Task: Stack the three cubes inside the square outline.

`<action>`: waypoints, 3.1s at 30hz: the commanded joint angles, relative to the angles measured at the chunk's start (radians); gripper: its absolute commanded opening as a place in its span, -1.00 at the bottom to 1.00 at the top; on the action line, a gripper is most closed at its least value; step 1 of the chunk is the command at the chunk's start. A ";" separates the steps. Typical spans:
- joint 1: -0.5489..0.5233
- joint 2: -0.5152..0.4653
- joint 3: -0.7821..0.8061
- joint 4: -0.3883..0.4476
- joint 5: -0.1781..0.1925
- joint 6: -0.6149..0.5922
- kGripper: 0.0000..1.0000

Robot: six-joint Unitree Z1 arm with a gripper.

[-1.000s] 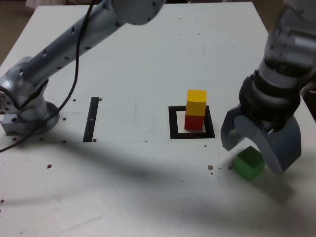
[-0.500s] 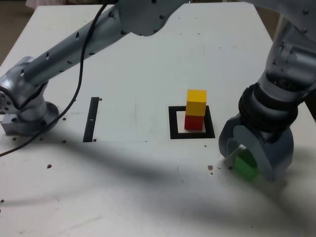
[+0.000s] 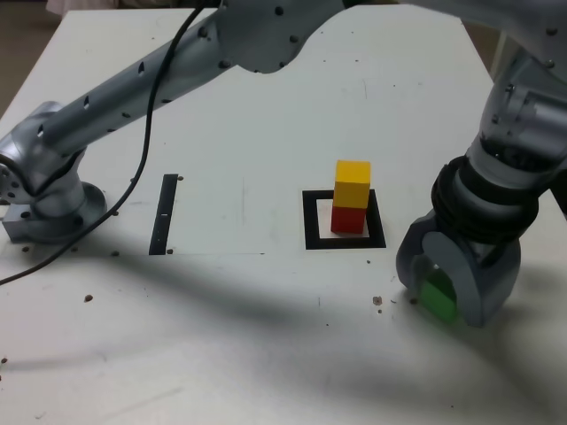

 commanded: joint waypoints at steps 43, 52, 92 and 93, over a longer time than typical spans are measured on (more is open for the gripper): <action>0.159 -0.370 0.352 0.037 0.020 -0.396 -0.44; 0.221 -0.409 0.448 0.036 -0.002 -0.457 -0.44; 0.238 -0.403 0.465 0.004 -0.005 -0.441 0.99; 0.238 -0.408 0.467 0.007 -0.003 -0.441 0.99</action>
